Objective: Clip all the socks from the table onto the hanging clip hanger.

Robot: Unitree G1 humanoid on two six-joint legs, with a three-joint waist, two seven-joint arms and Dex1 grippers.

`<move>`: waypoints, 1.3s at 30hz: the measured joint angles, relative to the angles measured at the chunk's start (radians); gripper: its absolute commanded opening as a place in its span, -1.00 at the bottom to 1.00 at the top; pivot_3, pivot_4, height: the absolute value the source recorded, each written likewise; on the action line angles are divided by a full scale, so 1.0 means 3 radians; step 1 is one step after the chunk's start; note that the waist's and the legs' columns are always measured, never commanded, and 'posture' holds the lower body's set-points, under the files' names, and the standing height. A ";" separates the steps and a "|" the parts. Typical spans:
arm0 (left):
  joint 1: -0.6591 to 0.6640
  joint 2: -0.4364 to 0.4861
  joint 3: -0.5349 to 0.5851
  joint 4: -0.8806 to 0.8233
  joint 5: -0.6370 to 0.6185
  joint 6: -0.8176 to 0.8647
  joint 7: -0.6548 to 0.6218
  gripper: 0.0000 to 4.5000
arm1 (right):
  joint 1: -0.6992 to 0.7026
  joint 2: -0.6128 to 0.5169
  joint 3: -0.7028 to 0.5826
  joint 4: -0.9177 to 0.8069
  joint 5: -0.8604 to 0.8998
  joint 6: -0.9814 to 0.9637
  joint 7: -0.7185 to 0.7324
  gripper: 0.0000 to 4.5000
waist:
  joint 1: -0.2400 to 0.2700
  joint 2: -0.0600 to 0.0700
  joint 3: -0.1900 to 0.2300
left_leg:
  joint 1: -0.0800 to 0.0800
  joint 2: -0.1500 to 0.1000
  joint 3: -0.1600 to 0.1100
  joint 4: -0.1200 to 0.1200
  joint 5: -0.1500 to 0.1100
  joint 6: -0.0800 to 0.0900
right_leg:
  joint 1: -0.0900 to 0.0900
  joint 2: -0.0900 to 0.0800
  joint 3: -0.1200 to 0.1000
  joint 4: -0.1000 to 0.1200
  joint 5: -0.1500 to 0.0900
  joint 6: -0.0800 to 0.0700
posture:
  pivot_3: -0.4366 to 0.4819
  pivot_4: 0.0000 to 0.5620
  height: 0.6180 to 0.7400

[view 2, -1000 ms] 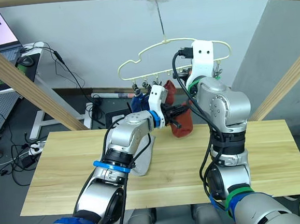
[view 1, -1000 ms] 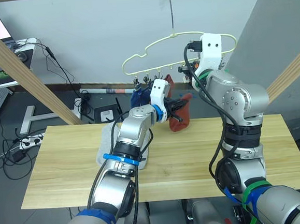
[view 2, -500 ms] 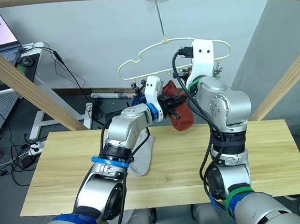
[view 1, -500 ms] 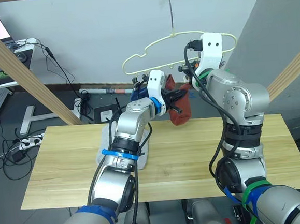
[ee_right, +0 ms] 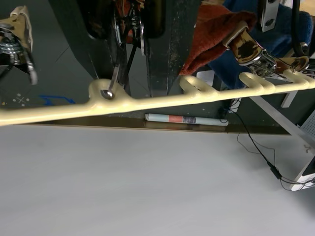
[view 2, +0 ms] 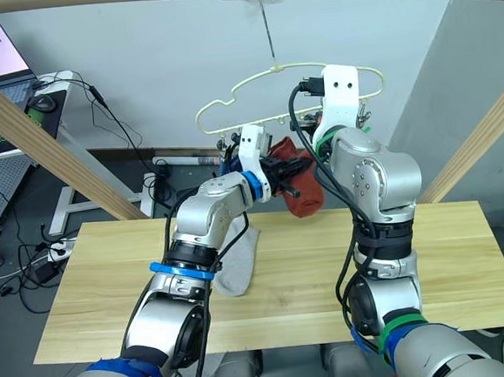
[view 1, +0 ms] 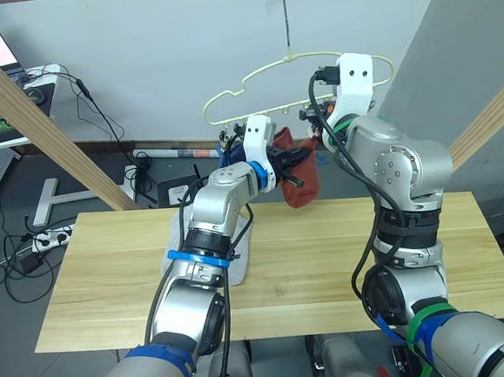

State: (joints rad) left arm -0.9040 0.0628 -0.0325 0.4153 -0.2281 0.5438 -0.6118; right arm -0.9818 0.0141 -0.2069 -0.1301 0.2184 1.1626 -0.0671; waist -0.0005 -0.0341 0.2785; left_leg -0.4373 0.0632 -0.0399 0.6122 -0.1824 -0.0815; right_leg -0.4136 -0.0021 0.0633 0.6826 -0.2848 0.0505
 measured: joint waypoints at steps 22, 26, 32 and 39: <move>-0.0077 -0.0084 0.0151 -0.0081 -0.0334 0.0286 0.0118 -0.99 | 0.0000 -0.0008 0.0004 0.0000 0.0004 -0.0022 0.0000 -0.93 | 0.0000 0.0000 0.0000 | -0.0001 0.0000 0.0000 0.0000 0.0000 0.0000 | -0.0001 0.0000 0.0000 -0.0001 0.0000 0.0000 | 0.16 -0.18 1.00; -0.0078 -0.0086 0.0151 -0.0117 -0.0371 0.0330 0.0118 -1.00 | 0.0000 -0.0003 -0.0008 -0.0001 0.0004 -0.0025 -0.0006 -0.33 | 0.0000 0.0000 0.0000 | -0.0002 0.0000 0.0000 0.0000 0.0000 0.0000 | -0.0001 0.0000 0.0000 -0.0001 0.0000 0.0000 | 0.16 -0.19 1.00; -0.0084 -0.0087 0.0148 -0.0234 -0.0419 0.0362 0.0110 -1.00 | 0.0001 0.0000 -0.0014 -0.0020 0.0004 -0.0028 -0.0010 0.30 | -0.0001 0.0000 0.0000 | -0.0002 0.0000 0.0000 0.0000 0.0000 -0.0001 | -0.0001 0.0000 0.0000 0.0000 0.0000 0.0000 | 0.16 -0.19 1.00; -0.0083 -0.0069 0.0126 -0.0251 -0.0420 0.0380 0.0093 -0.75 | 0.0001 0.0000 -0.0014 -0.0026 0.0004 -0.0026 -0.0006 0.32 | -0.0001 0.0000 0.0000 | -0.0002 0.0000 0.0000 0.0000 0.0000 -0.0001 | -0.0002 0.0000 0.0000 0.0000 0.0000 0.0000 | 0.15 -0.21 1.00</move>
State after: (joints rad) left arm -0.9288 0.0422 0.0053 0.3401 -0.3540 0.6577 -0.5838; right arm -0.9816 0.0141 -0.2110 -0.1380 0.2196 1.1549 -0.0691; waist -0.0008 -0.0341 0.2785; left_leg -0.4378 0.0632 -0.0399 0.6122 -0.1823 -0.0817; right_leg -0.4141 -0.0021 0.0634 0.6825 -0.2849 0.0505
